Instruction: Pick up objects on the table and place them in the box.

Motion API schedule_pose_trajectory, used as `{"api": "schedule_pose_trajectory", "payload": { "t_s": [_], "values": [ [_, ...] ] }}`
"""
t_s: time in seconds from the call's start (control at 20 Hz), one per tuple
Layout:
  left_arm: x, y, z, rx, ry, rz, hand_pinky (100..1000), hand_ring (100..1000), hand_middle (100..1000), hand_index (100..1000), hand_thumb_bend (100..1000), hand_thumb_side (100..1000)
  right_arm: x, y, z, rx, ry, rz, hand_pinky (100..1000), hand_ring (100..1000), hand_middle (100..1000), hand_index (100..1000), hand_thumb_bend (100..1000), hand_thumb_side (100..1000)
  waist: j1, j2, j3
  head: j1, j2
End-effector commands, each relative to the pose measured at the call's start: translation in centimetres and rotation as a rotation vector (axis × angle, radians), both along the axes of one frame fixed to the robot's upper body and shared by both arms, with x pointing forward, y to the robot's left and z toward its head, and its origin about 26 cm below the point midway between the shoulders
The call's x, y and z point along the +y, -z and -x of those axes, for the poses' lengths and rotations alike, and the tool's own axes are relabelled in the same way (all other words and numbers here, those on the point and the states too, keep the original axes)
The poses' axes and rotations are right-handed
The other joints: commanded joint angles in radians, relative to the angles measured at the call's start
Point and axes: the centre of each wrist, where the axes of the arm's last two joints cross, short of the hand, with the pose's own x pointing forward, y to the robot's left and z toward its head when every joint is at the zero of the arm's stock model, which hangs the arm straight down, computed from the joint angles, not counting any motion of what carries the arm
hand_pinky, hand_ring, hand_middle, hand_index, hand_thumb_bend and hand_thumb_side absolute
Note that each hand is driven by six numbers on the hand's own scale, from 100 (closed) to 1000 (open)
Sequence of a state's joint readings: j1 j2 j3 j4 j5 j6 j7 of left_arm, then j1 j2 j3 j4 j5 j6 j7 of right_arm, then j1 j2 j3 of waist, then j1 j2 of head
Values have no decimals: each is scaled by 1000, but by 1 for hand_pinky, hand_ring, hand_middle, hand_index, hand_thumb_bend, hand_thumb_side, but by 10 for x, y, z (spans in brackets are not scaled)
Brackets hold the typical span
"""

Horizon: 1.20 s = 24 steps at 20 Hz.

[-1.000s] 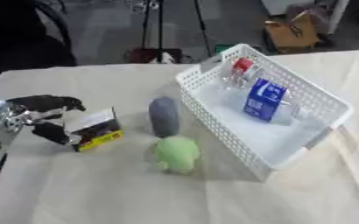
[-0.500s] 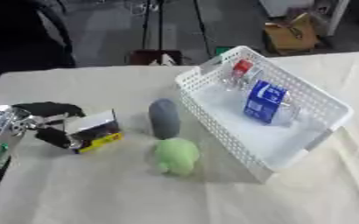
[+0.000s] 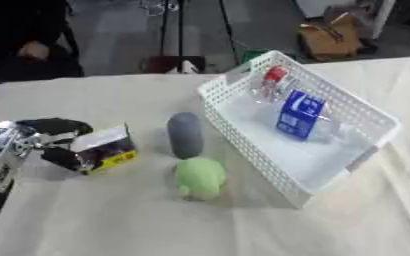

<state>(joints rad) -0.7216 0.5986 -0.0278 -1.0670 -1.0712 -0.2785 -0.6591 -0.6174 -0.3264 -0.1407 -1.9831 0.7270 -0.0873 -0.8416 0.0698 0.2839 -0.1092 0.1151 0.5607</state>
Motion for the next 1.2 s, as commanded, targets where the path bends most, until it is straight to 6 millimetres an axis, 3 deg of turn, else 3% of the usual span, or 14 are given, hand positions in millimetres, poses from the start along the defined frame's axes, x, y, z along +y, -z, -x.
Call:
{"api": "schedule_pose_trajectory", "payload": {
  "t_s": [0.05, 0.1, 0.35, 0.4, 0.6, 0.85, 1.2],
  "values": [
    [5, -14, -1, -32, -4, -15, 913, 981, 926, 818, 362, 786, 1, -9, 4, -32, -9, 6, 750, 741, 681, 799, 100, 1000, -2, -16, 0, 5, -10],
    [5, -14, -1, -33, -5, -13, 901, 958, 900, 784, 278, 781, 1, -9, 4, -32, -9, 6, 750, 741, 682, 799, 100, 1000, -2, -16, 0, 4, -10],
    [4, -16, 0, -45, 19, 1, 886, 925, 866, 721, 213, 765, 0, -8, 4, -29, -5, 5, 749, 741, 681, 799, 100, 1000, -2, -20, 3, 4, -7],
    [4, -17, 0, -44, 26, 4, 877, 902, 843, 673, 179, 752, 0, -8, 4, -29, -3, 5, 749, 741, 681, 799, 100, 1000, -2, -21, 3, 3, -6],
    [4, -25, 1, -50, 49, 7, 871, 893, 835, 655, 121, 726, 0, -7, 4, -27, -1, 4, 750, 741, 682, 800, 100, 1000, 0, -26, 7, -1, -4],
    [3, -36, 3, -62, 69, -2, 868, 889, 831, 647, 100, 720, 0, -7, 4, -27, 1, 6, 750, 742, 682, 800, 100, 1000, 2, -30, 8, -4, -2],
    [0, -68, 10, -130, 123, -4, 863, 882, 825, 633, 100, 670, 0, -7, 4, -30, 4, 13, 751, 743, 683, 801, 100, 1000, 7, -35, 14, -13, 2]
  ]
}}
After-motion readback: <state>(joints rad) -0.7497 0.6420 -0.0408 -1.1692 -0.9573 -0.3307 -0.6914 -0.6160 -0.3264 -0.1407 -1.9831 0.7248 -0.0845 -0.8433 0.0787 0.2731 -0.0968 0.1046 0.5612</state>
